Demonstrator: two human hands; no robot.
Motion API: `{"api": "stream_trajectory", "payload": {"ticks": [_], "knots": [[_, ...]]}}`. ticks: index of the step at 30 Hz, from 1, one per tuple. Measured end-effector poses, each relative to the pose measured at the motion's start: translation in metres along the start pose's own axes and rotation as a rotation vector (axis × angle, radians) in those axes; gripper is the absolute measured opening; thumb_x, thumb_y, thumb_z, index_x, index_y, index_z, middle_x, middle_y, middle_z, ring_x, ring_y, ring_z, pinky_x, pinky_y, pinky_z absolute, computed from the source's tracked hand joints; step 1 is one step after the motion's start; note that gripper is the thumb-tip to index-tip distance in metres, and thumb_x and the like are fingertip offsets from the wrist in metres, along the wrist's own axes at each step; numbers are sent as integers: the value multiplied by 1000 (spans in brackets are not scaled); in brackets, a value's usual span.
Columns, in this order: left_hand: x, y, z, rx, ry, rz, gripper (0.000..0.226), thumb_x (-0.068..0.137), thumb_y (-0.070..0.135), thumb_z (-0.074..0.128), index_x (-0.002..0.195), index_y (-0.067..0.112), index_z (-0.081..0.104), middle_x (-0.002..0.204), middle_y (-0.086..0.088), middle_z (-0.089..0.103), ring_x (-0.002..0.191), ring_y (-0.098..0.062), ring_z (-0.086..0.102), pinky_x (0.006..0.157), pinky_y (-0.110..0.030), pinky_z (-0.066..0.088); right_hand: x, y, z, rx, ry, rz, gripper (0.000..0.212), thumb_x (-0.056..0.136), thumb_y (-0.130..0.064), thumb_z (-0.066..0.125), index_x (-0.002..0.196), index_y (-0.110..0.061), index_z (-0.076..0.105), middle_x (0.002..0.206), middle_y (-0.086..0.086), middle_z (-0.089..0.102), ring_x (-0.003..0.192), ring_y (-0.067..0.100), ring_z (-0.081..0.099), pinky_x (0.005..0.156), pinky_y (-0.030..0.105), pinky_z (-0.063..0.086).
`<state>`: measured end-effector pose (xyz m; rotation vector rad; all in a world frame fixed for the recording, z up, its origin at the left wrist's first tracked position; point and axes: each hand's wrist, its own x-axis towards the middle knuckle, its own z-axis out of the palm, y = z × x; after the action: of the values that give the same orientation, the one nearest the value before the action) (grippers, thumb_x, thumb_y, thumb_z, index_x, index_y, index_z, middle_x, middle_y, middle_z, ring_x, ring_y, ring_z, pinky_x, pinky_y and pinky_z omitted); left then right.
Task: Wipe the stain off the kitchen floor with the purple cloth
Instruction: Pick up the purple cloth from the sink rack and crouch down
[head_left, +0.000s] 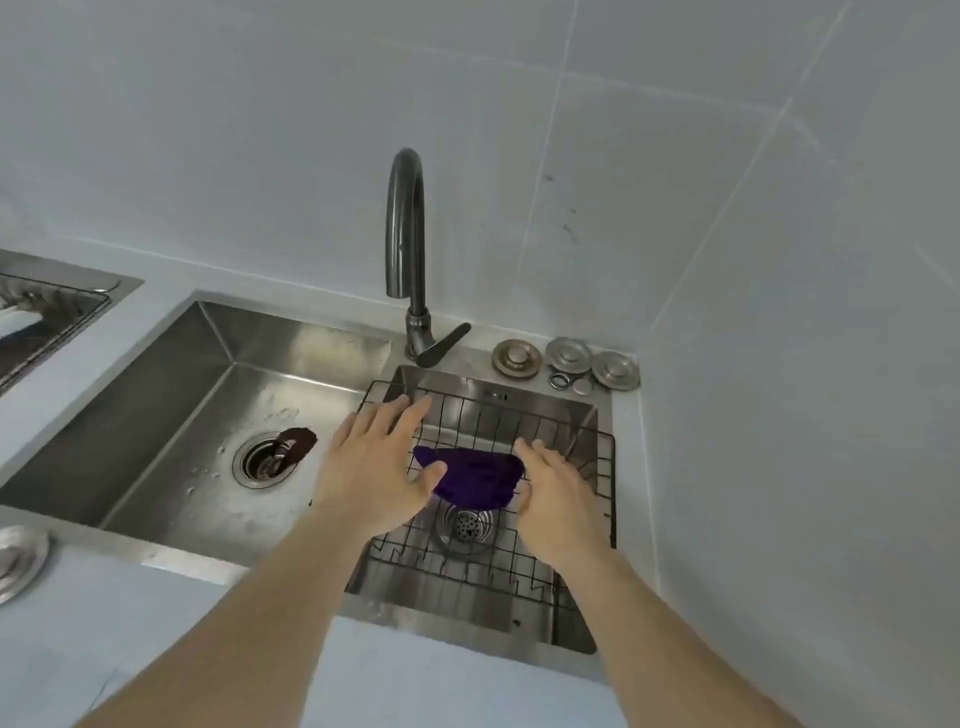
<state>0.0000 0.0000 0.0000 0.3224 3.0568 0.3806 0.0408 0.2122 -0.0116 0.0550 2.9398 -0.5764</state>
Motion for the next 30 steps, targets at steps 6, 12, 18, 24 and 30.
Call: {"api": "stream_trajectory", "payload": {"ticks": [6,12,18,24,30], "knots": [[46,-11,72,-64,-188,-15,66,96,55,49,154,30,32,160,7,39,149,-21,34,121,-41,27,59,22,49,57,-74,18,49,95,-2,50,141,-18,53,132,3,63,120,25,59,94,39,51],[72,-14,124,-98,-297,-30,52,106,37,32,157,27,29,164,2,35,153,-24,27,124,-42,20,94,35,82,86,-123,33,58,93,1,50,146,-21,50,132,4,63,120,25,60,95,40,53],[81,-7,134,36,-214,-100,37,100,25,50,136,27,55,131,2,64,123,-26,54,101,-41,41,106,44,93,4,-12,52,38,96,-6,56,130,-21,63,122,0,61,115,26,57,89,39,52],[72,-5,115,-58,-130,-145,16,97,21,58,112,25,63,108,0,66,104,-26,63,87,-37,45,98,41,78,-3,40,79,26,93,-6,61,99,-25,77,104,-4,67,106,22,58,87,32,48],[48,-11,62,-133,-78,-62,15,100,18,53,113,20,57,108,-1,58,88,-26,64,76,-37,51,71,23,36,154,91,47,15,93,-6,66,89,-20,71,97,-6,60,86,16,63,74,32,52]]}}
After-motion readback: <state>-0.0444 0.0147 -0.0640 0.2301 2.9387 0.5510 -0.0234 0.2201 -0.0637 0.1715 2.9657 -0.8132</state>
